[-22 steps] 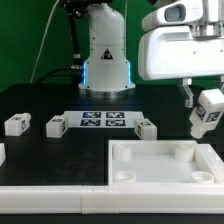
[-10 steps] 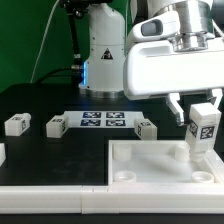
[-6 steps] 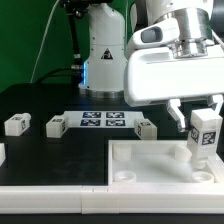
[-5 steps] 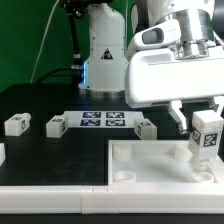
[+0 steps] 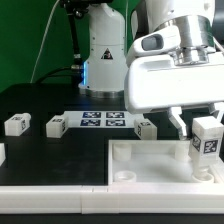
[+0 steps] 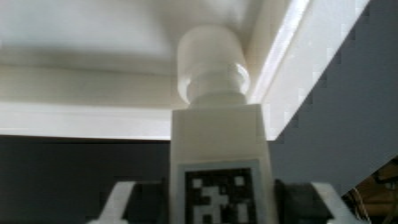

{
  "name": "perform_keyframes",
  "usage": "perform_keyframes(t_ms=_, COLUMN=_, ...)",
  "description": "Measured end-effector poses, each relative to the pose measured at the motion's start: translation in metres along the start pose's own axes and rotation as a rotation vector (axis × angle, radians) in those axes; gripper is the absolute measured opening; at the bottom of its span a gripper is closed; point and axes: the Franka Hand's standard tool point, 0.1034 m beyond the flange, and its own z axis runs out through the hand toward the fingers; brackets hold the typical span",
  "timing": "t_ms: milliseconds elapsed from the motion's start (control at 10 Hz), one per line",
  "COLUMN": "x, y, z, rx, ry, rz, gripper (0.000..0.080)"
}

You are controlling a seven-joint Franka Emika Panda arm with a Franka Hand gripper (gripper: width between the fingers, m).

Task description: Assemble one leg

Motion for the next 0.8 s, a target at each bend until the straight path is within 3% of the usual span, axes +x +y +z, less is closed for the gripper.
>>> perform_keyframes(t_ms=400, x=-0.0055, y=-0.0009, z=0.0096, rx=-0.003, ry=0.018, rz=0.009, gripper=0.0284)
perform_keyframes(t_ms=800, x=-0.0058, y=-0.001, z=0.0098, rx=-0.004, ry=0.026, rz=0.008, gripper=0.0284)
